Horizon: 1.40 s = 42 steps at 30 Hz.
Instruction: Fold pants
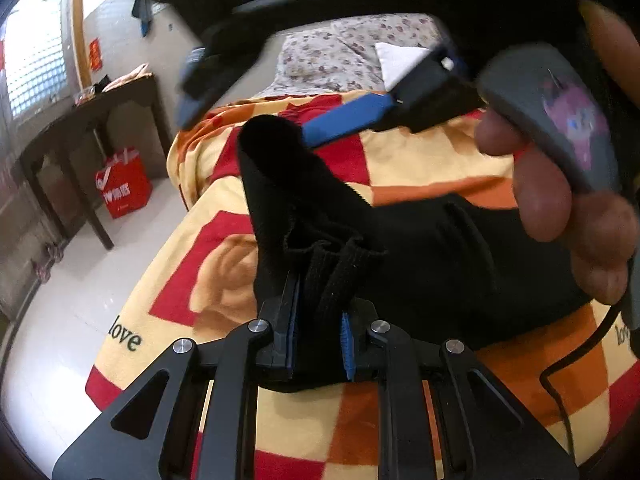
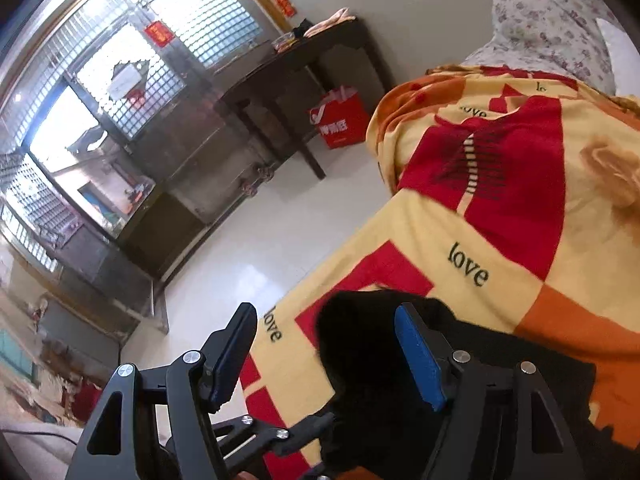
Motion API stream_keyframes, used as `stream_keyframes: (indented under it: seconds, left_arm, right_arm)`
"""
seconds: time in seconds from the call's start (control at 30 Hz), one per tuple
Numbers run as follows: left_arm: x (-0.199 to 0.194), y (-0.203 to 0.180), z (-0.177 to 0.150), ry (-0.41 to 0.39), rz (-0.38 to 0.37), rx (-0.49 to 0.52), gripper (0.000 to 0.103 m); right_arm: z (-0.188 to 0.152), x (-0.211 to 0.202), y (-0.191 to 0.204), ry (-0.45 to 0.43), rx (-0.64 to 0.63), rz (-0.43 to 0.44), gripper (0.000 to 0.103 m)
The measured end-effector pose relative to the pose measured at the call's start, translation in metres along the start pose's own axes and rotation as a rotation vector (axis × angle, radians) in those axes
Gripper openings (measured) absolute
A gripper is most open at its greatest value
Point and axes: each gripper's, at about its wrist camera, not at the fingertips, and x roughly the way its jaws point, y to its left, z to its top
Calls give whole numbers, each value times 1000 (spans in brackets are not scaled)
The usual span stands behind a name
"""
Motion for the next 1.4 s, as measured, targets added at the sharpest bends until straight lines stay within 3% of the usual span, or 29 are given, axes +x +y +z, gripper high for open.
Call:
stream_keyframes:
  seconds: [0.13,0.17,0.2,0.3,0.37,0.5,0.63,0.8,0.87,0.93,0.97,1.0,1.13,1.17,1.2,1.23,1.27,1.4]
  left_arm:
    - [-4,4,-4,-7,4,5,16]
    - [-5,6,-4,-6,3,3,16]
    - [-4,6,-3,-5,3,3,16]
    - [-4,0,-1,4,-10,6,16]
    - [-9,-1,6,1,-49,0,16]
    - [-23,-5,33,-11,-221,-24,16]
    - [-35,-38,56,-19,-407,11,16]
    - [-22,-66,56,109,-574,51,16]
    - [-16,-64,50,150,-591,65,16]
    - [-15,-58,48,158,-560,68,16]
    - [-16,-55,48,147,-523,70,16]
    - [-14,-53,51,139,-495,71,16]
    - [-8,-34,55,128,-420,62,16]
    - [-4,-27,55,125,-406,56,16]
    - [-1,-21,52,124,-400,52,16]
    - [1,-17,52,125,-394,46,16]
    - [6,-15,52,131,-387,43,18]
    - [27,-9,46,166,-355,9,19]
  right_arm:
    - [-11,21,-7,83,-14,-97,69]
    - [-14,25,-10,84,-25,-116,58]
    - [-18,28,-13,83,-37,-125,37]
    - [-26,25,-25,42,-15,-85,19]
    - [-29,11,-24,3,-34,-103,17]
    - [-32,-40,-27,-88,-47,-139,15]
    - [-52,-101,-46,-172,-5,-209,14]
    - [-96,-144,-92,-188,116,-306,13]
    - [-117,-153,-117,-181,172,-379,12]
    - [-128,-153,-137,-163,207,-479,8]
    - [-135,-151,-149,-146,230,-526,8]
    - [-140,-151,-159,-151,264,-500,8]
    - [-149,-170,-162,-276,338,-309,13]
    - [-150,-173,-157,-289,337,-276,27]
    - [-152,-173,-152,-299,339,-250,51]
    - [-153,-171,-147,-304,341,-216,58]
    - [-153,-166,-141,-286,333,-189,58]
    - [-150,-137,-135,-217,318,-283,58]
